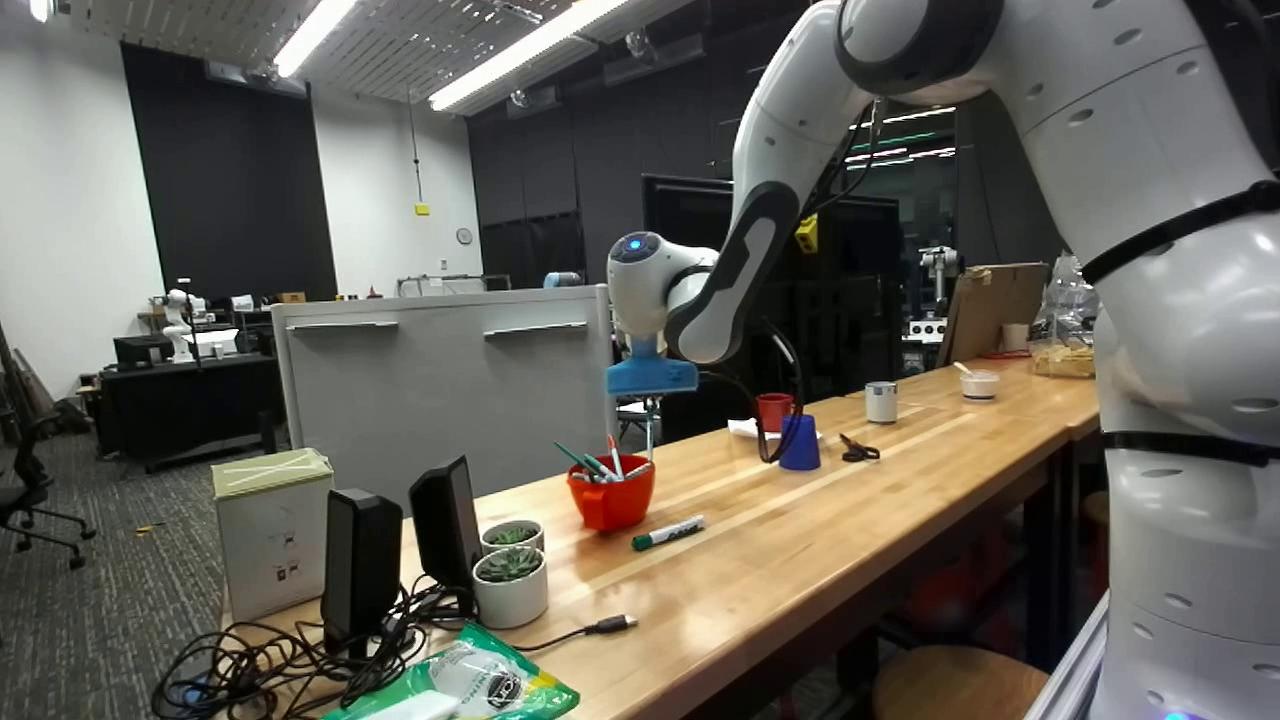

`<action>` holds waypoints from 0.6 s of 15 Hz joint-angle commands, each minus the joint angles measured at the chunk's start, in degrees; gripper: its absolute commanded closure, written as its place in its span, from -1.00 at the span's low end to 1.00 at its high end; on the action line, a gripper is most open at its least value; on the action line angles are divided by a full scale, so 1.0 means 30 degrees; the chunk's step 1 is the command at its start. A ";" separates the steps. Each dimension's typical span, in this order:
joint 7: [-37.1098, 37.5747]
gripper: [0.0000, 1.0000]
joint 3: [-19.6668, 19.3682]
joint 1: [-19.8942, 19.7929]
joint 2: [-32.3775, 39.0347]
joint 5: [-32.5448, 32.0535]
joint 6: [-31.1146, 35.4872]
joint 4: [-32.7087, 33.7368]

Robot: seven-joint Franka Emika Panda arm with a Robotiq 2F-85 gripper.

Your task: Lift the pen and put it in the red cup

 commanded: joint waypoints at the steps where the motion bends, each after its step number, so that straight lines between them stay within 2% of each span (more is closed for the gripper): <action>1: 0.0702 0.94 -0.0181 0.0427 -0.0428 -0.0685 -0.0284 -0.0585; 9: 0.0670 0.94 -0.0182 0.0629 -0.0044 -0.0621 -0.0717 -0.0365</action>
